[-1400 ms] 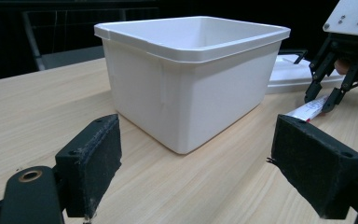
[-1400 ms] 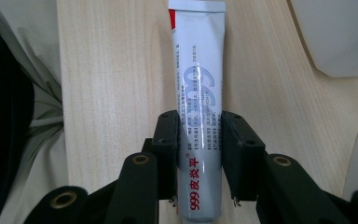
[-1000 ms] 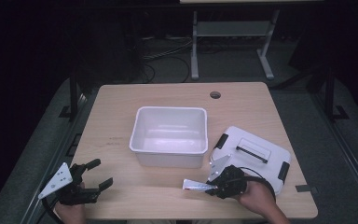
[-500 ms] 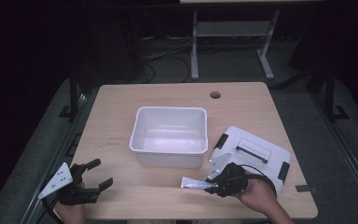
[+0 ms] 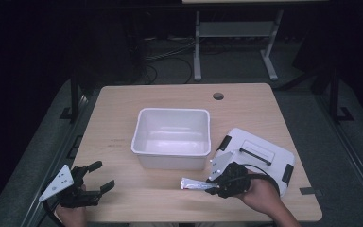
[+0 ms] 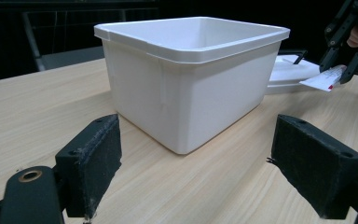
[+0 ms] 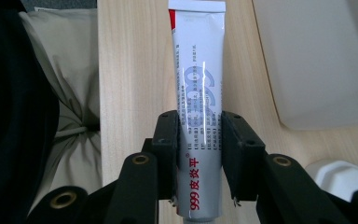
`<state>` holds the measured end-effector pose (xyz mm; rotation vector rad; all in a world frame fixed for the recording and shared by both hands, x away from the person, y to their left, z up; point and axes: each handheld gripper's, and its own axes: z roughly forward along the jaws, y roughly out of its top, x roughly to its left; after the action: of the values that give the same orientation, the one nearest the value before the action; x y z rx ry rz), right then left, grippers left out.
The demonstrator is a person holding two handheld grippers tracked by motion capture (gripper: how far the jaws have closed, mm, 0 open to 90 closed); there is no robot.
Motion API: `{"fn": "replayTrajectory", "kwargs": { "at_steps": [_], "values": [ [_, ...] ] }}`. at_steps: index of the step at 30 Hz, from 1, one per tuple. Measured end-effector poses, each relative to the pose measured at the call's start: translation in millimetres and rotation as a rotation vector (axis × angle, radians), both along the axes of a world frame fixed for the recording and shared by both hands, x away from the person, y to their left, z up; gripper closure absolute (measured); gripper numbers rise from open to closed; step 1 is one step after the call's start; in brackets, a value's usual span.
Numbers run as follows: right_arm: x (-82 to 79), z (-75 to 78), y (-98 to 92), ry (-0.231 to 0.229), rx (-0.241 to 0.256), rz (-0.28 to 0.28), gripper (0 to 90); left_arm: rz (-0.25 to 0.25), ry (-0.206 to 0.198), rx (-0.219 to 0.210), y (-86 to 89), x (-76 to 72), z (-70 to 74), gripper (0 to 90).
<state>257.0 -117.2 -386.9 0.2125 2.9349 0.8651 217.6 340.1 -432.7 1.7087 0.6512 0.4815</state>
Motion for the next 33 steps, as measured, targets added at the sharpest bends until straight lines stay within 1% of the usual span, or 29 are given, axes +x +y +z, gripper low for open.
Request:
{"fn": "replayTrajectory", "kwargs": {
  "at_steps": [16, 24, 33],
  "values": [
    [2.3, 26.3, 12.7, -0.010, 0.000, 0.036, 67.8, 0.001, 0.000, -0.001, 0.2, 0.2, -0.2, 15.7],
    [4.5, 35.0, 17.1, -0.008, -0.010, 0.046, 67.8, 0.001, 0.002, -0.006, 0.2, 0.4, -0.4, 15.7],
    [6.0, 42.2, 18.6, -0.010, -0.006, 0.053, 67.8, 0.002, 0.002, -0.005, 0.0, 0.3, -0.4, 15.7]
  ]
}}
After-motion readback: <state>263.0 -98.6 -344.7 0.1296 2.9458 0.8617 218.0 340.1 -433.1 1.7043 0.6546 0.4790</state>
